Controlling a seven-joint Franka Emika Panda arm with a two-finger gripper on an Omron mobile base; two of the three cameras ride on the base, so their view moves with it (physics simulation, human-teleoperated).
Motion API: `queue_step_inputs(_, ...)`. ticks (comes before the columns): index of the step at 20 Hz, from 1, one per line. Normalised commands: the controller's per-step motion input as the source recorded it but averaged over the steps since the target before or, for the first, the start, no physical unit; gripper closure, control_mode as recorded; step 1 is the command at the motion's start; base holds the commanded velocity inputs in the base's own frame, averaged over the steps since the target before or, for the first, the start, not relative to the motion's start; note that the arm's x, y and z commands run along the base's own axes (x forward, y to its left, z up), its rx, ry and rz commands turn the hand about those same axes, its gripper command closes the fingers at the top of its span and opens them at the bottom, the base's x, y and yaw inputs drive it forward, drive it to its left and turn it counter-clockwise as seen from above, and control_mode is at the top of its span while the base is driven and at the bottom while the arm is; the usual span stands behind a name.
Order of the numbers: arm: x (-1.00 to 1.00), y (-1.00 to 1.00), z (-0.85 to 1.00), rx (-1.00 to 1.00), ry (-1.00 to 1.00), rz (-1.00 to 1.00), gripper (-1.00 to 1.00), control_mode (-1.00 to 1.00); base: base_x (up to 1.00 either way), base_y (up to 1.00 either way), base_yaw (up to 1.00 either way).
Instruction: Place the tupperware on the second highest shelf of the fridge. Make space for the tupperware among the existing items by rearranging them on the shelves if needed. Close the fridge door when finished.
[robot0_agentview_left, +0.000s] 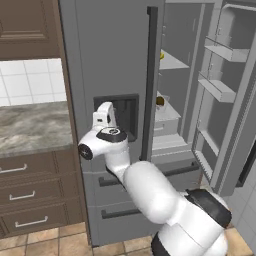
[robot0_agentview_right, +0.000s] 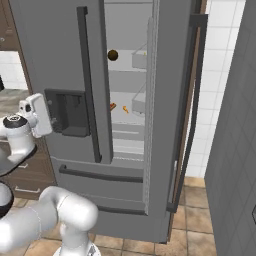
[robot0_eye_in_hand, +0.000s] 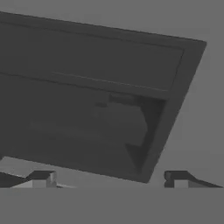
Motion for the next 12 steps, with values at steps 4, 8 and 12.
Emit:
queue_step_inputs(4, -0.97, 0.00, 0.50, 0.36, -0.13, 0.05, -1.00, -1.00, 0.00, 0.00, 0.00)
queue_step_inputs(8, -0.93, 0.00, 0.74, 0.47, -0.15, -0.08, -1.00, -1.00, 0.00, 0.00, 0.00)
queue_step_inputs(12, -0.82, -0.21, 0.62, 0.55, -0.17, -0.32, -1.00, -1.00, 0.00, 0.00, 0.00)
